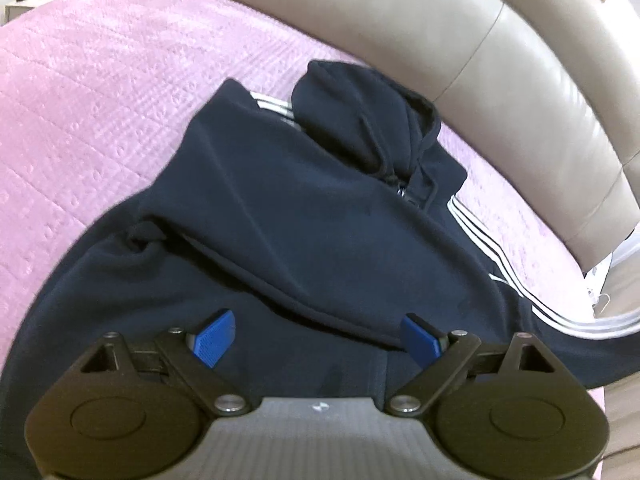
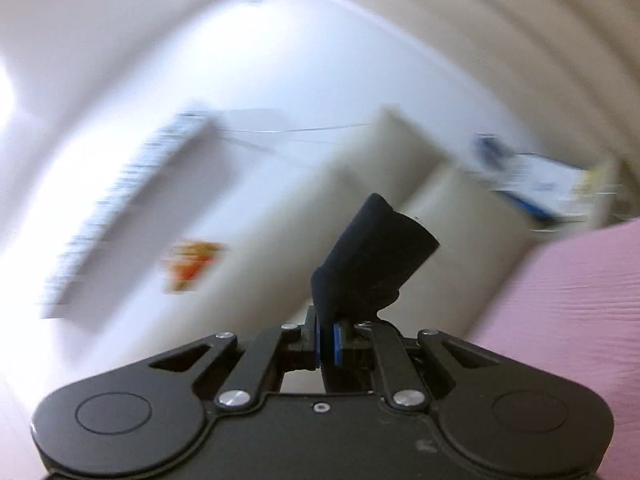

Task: Fold large clothes

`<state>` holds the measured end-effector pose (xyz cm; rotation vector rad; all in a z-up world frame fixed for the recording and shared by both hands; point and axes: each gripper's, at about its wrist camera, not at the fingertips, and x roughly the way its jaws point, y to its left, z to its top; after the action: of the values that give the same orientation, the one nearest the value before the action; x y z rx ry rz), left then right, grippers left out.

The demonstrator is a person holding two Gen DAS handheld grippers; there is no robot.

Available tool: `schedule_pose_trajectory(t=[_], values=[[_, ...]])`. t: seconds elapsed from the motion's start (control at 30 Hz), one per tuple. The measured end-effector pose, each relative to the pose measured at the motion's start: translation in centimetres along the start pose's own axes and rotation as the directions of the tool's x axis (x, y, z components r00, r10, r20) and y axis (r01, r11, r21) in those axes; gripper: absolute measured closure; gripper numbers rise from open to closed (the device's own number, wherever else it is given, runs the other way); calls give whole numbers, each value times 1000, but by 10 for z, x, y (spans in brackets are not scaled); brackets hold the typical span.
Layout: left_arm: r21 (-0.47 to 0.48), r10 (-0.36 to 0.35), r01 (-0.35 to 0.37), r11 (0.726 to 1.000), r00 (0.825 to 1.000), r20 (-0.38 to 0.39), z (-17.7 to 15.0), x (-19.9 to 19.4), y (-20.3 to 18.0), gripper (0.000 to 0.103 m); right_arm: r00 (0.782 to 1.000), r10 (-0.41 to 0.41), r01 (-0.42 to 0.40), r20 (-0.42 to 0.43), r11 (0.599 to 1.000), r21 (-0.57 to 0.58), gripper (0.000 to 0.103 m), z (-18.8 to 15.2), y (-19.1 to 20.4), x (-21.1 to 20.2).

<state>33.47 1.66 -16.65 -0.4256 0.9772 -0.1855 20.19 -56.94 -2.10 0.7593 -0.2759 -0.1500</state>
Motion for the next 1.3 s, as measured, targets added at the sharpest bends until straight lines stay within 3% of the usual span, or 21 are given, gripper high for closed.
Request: schedule_pose_trajectory(t=[0.07,0.17,0.33,0.43,0.57,0.7,0.8,0.83,0.87,0.9,0.97,1.0,1.03,1.13,1.2,1.27,1.3], values=[[-4,-7,7,1000,1000,17,2,-8,3,12,995,96,-96,-16,995,1,94,-13,43,5],[-24,-23,24,999,999,41,6,-19,10,12,965,253,-251,-72,967,27,94,-44,103,19],[-54,-36,41,998,995,91,12,-40,29,10,881,403,-421,-250,907,-21,94,-128,183,38],[-66,-32,39,997,993,110,14,-48,43,10,818,411,-470,-403,881,-53,94,-197,210,46],[-100,-18,31,994,991,131,15,-55,69,10,736,352,-486,-578,869,-90,94,-304,222,43],[-138,-11,34,990,987,160,15,-61,96,10,651,297,-465,-698,883,-58,94,-380,208,38],[-157,0,27,987,985,175,16,-62,113,9,594,197,-456,-780,881,-124,94,-418,193,38],[-162,3,27,986,983,182,17,-61,118,9,559,163,-461,-813,876,-141,93,-430,192,38],[-165,0,31,986,982,188,19,-60,123,8,493,131,-471,-860,871,-137,87,-444,186,40],[-167,-2,35,985,982,191,22,-59,126,8,441,103,-472,-892,872,-133,85,-452,184,39],[-160,-3,33,987,982,189,30,-54,129,8,337,84,-486,-938,868,-97,39,-457,182,32],[-149,1,28,988,982,186,36,-51,127,8,315,99,-501,-944,862,-77,34,-451,180,31],[-138,9,17,990,983,185,41,-48,125,8,313,118,-514,-942,855,-64,27,-441,176,27],[-95,17,3,995,978,206,57,-42,113,8,346,130,-515,-929,854,-72,24,-384,161,34],[-60,-8,22,998,975,222,67,-38,102,8,400,54,-488,-915,858,-163,23,-352,146,52],[12,-47,45,999,974,221,77,-27,83,8,472,-99,-428,-876,843,-326,22,-326,114,71],[56,-61,50,997,976,210,81,-21,73,8,495,-173,-380,-852,838,-392,22,-321,97,83]])
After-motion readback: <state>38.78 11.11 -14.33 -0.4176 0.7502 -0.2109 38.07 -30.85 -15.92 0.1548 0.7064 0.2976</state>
